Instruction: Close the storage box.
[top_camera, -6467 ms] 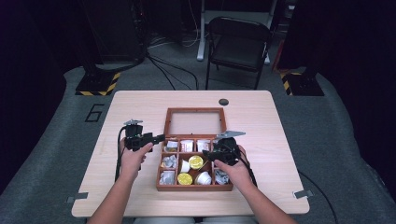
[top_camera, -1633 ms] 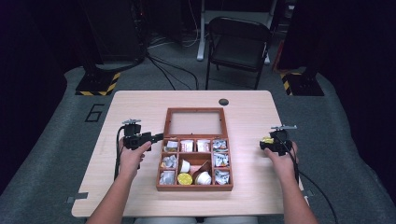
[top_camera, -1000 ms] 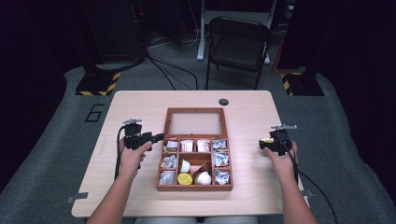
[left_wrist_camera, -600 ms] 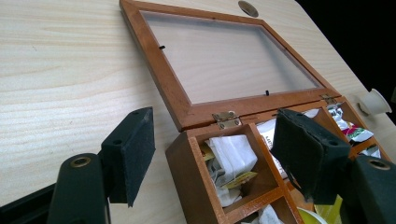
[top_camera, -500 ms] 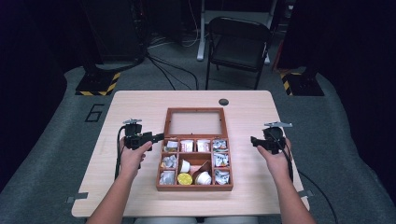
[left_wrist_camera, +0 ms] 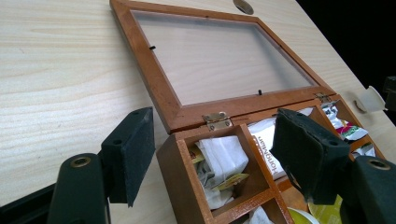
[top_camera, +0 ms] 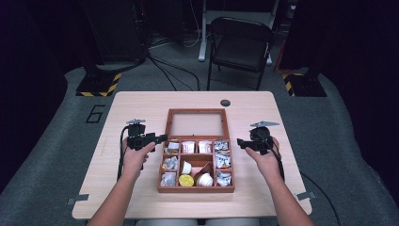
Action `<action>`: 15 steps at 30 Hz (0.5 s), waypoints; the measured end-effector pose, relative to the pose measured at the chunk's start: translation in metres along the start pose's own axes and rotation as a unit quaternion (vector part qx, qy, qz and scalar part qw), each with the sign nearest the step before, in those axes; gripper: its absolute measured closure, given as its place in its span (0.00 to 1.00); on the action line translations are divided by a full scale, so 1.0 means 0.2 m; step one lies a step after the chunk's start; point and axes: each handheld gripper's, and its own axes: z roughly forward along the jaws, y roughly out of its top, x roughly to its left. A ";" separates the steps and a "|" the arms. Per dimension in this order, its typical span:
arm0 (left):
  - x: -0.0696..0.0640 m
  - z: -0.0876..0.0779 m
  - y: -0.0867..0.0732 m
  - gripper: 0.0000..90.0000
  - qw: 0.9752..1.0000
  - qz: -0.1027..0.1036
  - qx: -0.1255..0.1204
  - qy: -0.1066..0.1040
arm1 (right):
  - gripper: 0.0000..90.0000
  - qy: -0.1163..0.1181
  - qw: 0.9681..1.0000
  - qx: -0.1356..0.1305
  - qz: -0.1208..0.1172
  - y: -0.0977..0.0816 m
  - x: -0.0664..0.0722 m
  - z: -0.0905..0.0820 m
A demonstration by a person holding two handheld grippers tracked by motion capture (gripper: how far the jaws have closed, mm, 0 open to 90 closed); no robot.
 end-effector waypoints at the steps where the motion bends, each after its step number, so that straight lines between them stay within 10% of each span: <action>1: 0.00 0.00 0.00 0.33 1.000 0.002 0.000 0.000 | 0.40 0.006 1.000 0.002 -0.004 0.01 0.01 0.00; 15: -0.02 0.06 0.03 0.33 1.000 0.011 0.015 0.004 | 0.40 0.043 0.999 0.012 -0.007 0.09 0.11 0.03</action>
